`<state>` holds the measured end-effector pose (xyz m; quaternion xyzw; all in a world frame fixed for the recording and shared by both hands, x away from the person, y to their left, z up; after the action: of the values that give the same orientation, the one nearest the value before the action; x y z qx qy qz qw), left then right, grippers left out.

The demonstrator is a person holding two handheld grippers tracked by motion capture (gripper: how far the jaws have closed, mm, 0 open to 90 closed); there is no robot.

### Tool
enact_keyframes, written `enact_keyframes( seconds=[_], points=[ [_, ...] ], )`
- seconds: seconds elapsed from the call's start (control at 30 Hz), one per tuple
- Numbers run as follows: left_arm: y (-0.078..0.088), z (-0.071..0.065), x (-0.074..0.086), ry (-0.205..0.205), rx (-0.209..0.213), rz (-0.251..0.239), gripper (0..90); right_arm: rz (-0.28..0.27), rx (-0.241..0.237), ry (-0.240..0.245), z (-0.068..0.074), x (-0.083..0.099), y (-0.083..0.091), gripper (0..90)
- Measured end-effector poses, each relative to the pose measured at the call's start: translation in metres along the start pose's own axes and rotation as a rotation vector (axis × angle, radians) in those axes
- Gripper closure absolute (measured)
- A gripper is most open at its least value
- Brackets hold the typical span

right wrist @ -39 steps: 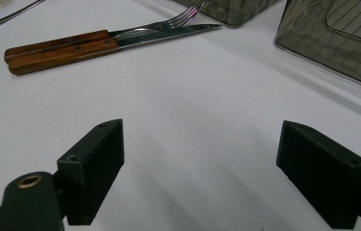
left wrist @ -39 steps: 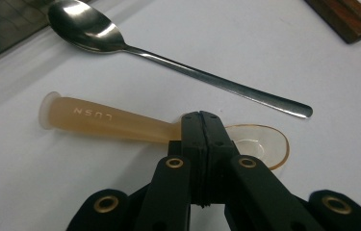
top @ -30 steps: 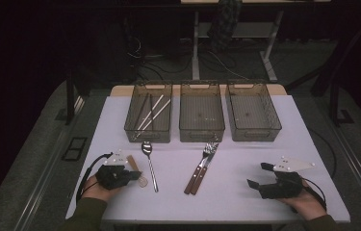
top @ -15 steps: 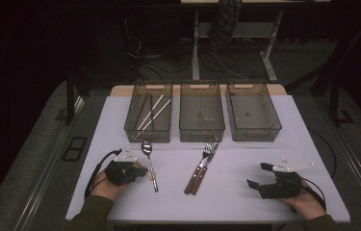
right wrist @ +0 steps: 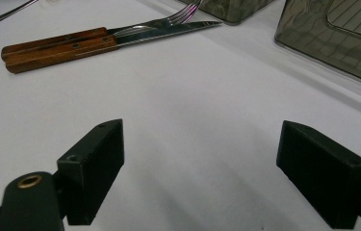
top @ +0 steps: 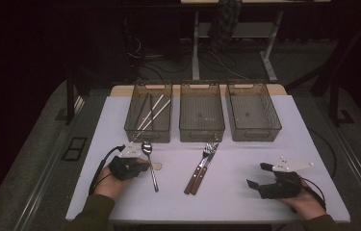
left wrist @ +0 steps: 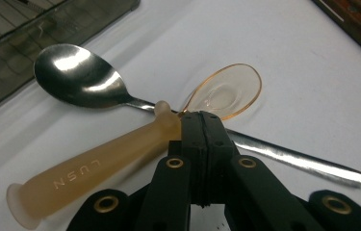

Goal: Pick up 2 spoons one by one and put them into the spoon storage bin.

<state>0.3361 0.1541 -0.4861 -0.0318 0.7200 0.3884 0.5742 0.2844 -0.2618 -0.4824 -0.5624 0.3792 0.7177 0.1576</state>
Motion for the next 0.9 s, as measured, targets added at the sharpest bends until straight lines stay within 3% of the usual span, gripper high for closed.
enact_keyframes(
  seconds=[0.6, 0.77, 0.9],
  points=[
    [-0.016, 0.008, -0.01, -0.019, -0.018, -0.005, 89.0, 0.007, -0.001, -0.001, 0.0, 0.001, 0.0, 16.6],
    [-0.009, 0.008, -0.018, -0.001, 0.002, -0.05, 89.0, 0.007, -0.002, -0.001, -0.001, 0.001, 0.0, 16.5],
    [-0.002, 0.018, -0.024, 0.018, -0.022, -0.085, 86.0, 0.007, -0.003, -0.002, -0.001, 0.002, -0.001, 16.5]
  ],
)
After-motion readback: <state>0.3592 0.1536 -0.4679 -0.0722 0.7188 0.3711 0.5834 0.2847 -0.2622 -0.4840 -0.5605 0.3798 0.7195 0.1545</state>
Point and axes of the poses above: each handheld gripper's, and its own axes: y roughly backward along the jaws, x roughly out of its underside, z roughly to its left, the point moved 6 cm from there along -y, roughly forward along the jaws, and after that the axes turned 15 degrees about -z, right-handed, at the moved point
